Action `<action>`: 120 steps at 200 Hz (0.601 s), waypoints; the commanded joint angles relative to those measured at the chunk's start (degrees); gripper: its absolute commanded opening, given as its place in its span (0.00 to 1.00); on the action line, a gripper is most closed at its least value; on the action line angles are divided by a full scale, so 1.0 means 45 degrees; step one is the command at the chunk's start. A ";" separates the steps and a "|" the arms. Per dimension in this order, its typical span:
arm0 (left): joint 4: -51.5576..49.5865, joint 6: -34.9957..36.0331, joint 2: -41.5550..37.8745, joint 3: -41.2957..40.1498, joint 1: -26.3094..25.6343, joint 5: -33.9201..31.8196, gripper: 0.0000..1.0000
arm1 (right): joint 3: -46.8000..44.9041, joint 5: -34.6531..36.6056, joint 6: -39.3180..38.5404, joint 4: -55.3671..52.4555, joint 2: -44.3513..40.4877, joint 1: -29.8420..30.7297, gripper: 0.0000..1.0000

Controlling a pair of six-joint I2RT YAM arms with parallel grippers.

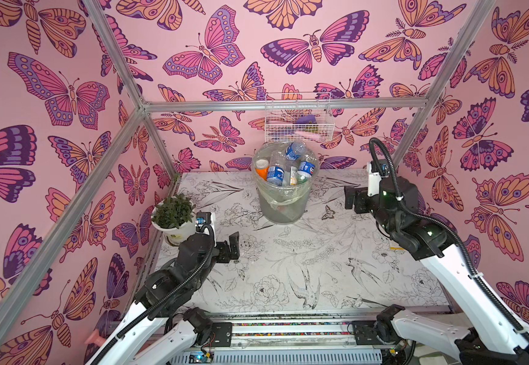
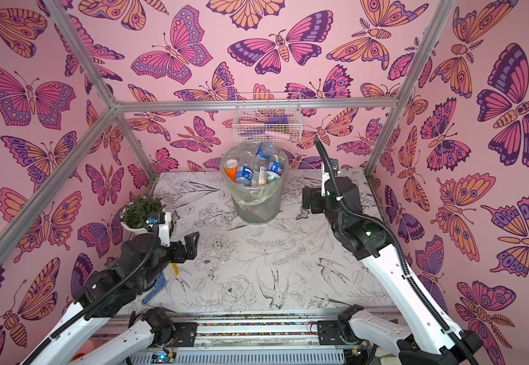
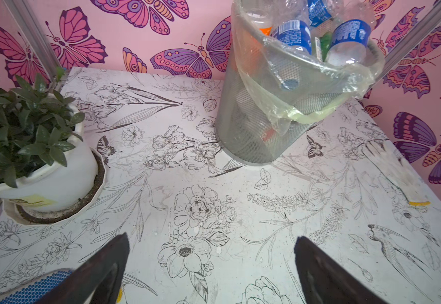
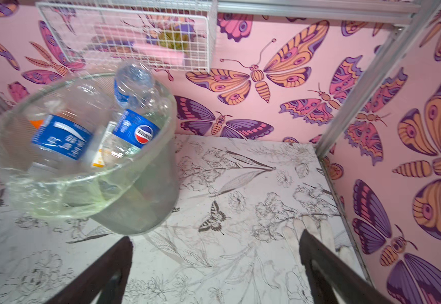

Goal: Throw the plastic bottles in the bin
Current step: Reset both arms

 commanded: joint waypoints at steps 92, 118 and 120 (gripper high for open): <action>0.0052 0.0316 0.0992 -0.0196 -0.0083 -0.2083 0.99 | -0.5544 0.2889 -0.0996 0.2450 -0.3783 -0.0003 0.99; 0.0063 0.0301 0.1238 -0.0257 -0.0088 -0.2473 0.99 | -0.5959 0.3296 -0.0781 0.1969 -0.3917 -0.0005 0.99; 0.0067 0.0301 0.1278 -0.0257 -0.0088 -0.2486 0.99 | -0.5985 0.3301 -0.0761 0.1940 -0.3940 -0.0003 0.99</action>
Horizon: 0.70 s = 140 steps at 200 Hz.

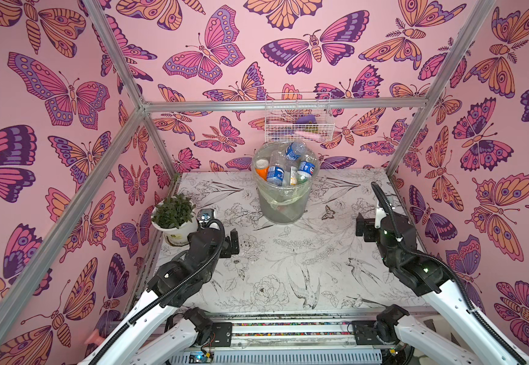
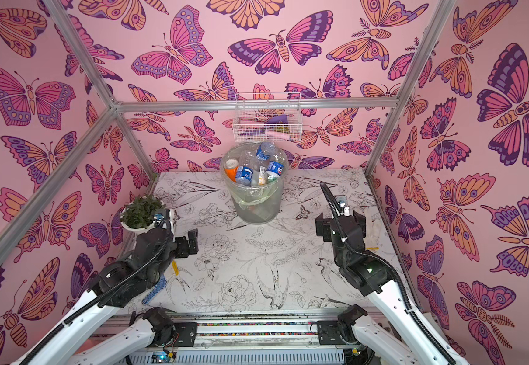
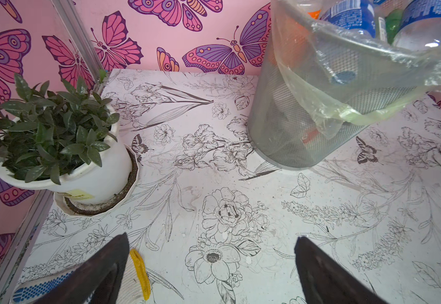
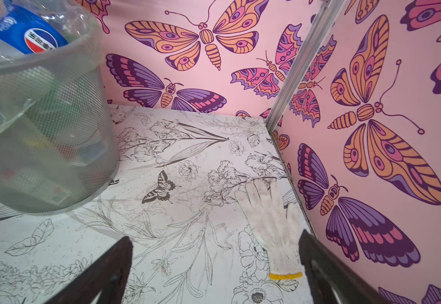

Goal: Throw the plastic bottles in the bin
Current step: Reset both arms

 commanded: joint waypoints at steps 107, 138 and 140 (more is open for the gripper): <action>0.0928 0.0428 0.1123 -0.1338 0.0133 -0.1804 1.00 | -0.3064 0.1064 0.0823 0.0228 -0.1603 -0.0003 0.99; 0.1547 0.0582 0.1182 -0.2012 0.0335 -0.1926 1.00 | -0.4119 0.0899 0.0923 0.0624 -0.2329 -0.0003 0.99; 0.1577 0.0584 0.1187 -0.2047 0.0340 -0.1928 1.00 | -0.4166 0.0918 0.0910 0.0624 -0.2353 -0.0003 0.99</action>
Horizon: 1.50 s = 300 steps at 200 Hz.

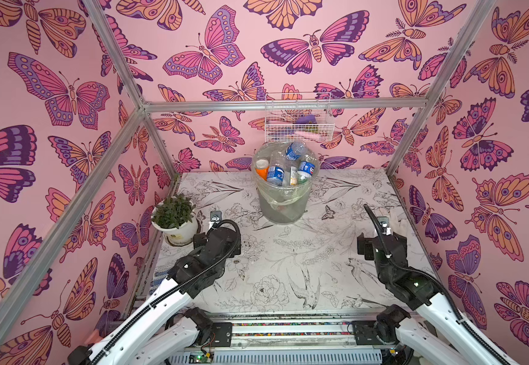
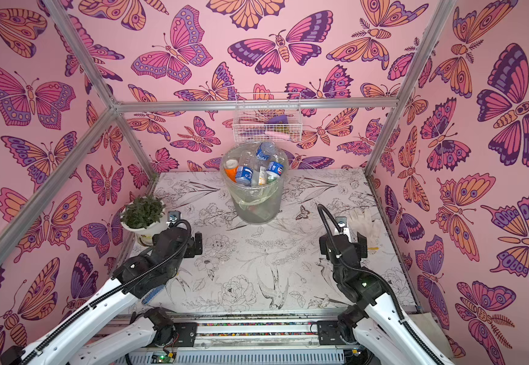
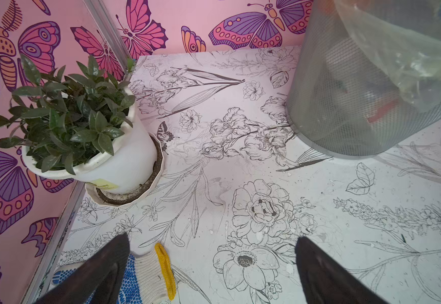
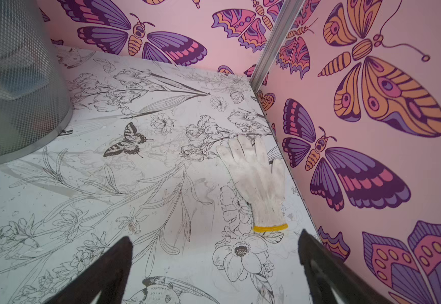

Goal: Throw the plastic bottles in the bin
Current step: Reset both arms

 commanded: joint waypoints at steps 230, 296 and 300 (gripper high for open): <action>0.4665 0.1861 0.1894 -0.3419 0.1862 -0.2940 1.00 | -0.2923 0.0904 -0.0131 0.2265 -0.0323 0.0022 0.99; 0.6314 0.2132 0.2842 -0.4493 0.2258 -0.3602 1.00 | -0.3294 0.1017 -0.0188 0.2790 0.0112 0.0019 0.99; 0.6390 0.2121 0.2872 -0.4559 0.2258 -0.3619 1.00 | -0.3291 0.1012 -0.0189 0.2828 0.0144 0.0024 0.99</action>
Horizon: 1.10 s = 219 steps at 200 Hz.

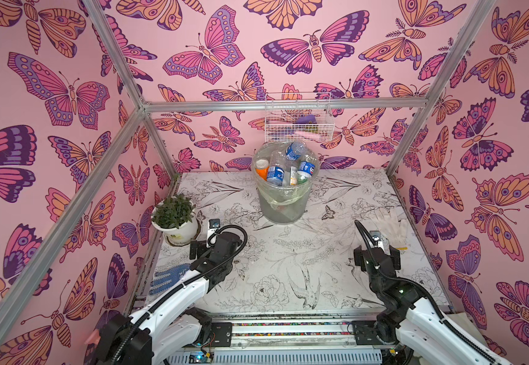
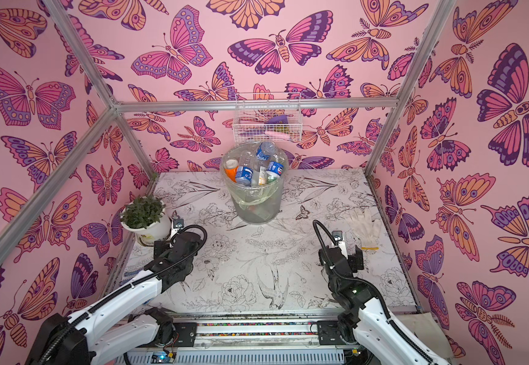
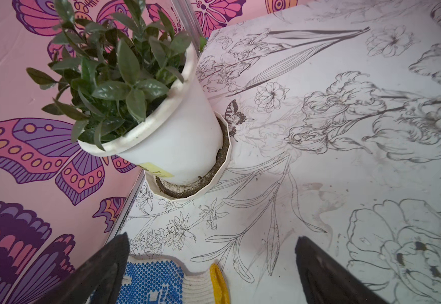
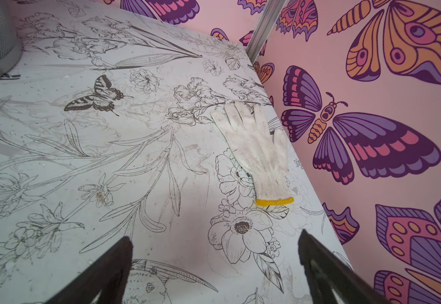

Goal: Throw the plastic bottles in the bin
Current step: Reset both arms

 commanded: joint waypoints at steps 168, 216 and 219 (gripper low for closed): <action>0.1663 -0.0485 -0.1287 -0.1879 -0.0259 -0.2143 1.00 | -0.0759 0.0698 -0.0868 0.2772 0.0988 0.0021 0.99; 0.2533 -0.0236 -0.1605 -0.2465 -0.0259 -0.2526 1.00 | -0.1149 0.0883 -0.1097 0.3398 0.0389 0.0027 0.99; 0.2602 -0.0211 -0.1626 -0.2502 -0.0259 -0.2536 0.99 | -0.1169 0.0875 -0.1112 0.3456 0.0315 0.0018 0.99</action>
